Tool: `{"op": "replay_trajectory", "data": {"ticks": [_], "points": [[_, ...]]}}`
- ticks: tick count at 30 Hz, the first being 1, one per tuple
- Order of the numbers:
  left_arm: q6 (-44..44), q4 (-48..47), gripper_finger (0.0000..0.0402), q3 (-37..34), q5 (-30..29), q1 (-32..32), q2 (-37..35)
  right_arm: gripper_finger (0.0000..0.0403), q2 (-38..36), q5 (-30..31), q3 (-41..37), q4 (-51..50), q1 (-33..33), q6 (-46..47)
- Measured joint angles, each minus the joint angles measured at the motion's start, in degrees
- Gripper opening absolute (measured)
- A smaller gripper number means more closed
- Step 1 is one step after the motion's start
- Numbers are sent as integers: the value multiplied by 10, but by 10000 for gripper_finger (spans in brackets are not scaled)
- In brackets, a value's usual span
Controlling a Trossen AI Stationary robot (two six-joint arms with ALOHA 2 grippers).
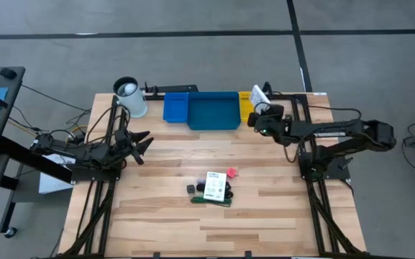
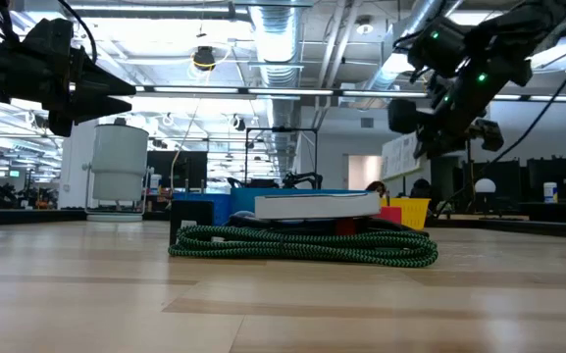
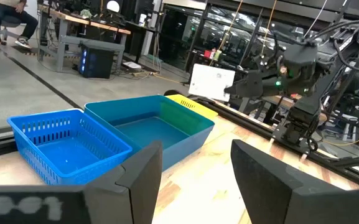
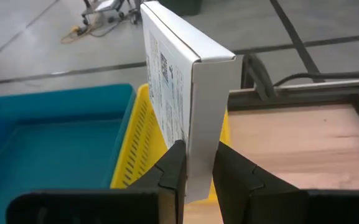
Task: Pick and place items into bin
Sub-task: Put the right white card reader box into the yellow bin
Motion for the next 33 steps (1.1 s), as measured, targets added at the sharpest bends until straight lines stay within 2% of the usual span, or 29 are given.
{"op": "replay_trajectory", "data": {"ticks": [10,20,33], "points": [[0,0,181,0,0,0,0,55,78,1,61,-1,-27,-23],[0,0,181,0,0,0,0,56,136,-24,76,-4,-47,-7],[0,0,181,0,0,0,0,56,152,-26,77,-7,-47,16]]}}
